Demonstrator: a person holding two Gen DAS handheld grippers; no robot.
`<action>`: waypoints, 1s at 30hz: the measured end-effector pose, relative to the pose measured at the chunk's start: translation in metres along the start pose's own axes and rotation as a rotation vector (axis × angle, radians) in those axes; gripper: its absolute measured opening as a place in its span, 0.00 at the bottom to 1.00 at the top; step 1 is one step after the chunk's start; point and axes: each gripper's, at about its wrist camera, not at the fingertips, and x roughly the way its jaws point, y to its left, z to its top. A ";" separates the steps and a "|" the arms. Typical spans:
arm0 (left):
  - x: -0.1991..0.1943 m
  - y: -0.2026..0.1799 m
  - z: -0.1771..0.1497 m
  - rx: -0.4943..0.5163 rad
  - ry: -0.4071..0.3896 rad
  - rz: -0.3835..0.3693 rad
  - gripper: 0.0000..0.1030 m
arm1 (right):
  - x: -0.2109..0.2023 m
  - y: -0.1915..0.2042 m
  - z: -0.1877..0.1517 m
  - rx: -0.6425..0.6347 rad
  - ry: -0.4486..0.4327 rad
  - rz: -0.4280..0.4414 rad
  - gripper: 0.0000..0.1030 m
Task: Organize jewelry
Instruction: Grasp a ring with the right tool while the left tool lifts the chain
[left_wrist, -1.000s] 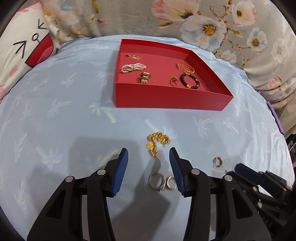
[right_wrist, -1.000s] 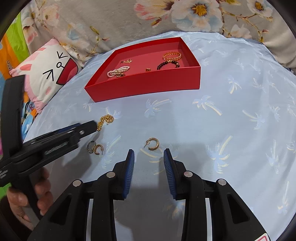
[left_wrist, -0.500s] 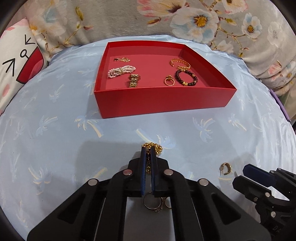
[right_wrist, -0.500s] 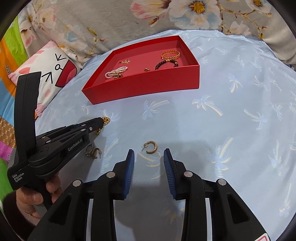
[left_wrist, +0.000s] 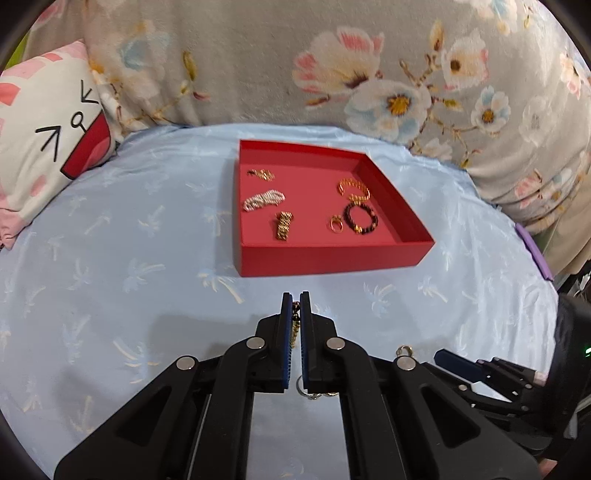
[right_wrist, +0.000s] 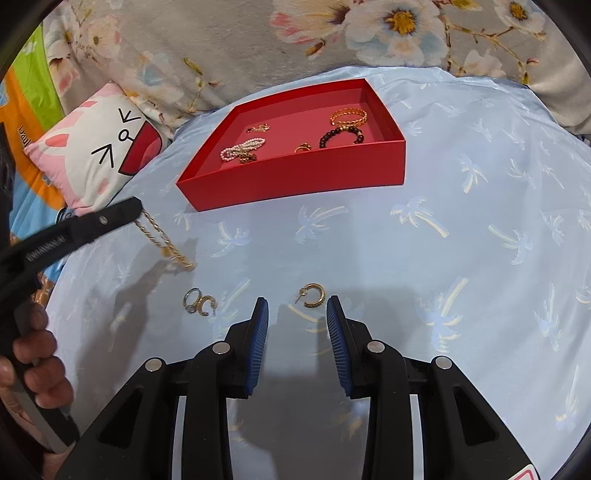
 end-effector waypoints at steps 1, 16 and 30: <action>-0.005 0.002 0.002 -0.007 -0.010 -0.001 0.03 | 0.000 0.002 0.000 -0.005 0.001 0.005 0.32; -0.036 0.032 -0.005 -0.076 -0.016 0.016 0.03 | 0.027 0.079 -0.007 -0.173 0.069 0.150 0.29; -0.032 0.039 -0.011 -0.092 0.002 0.013 0.03 | 0.054 0.088 0.000 -0.193 0.079 0.133 0.25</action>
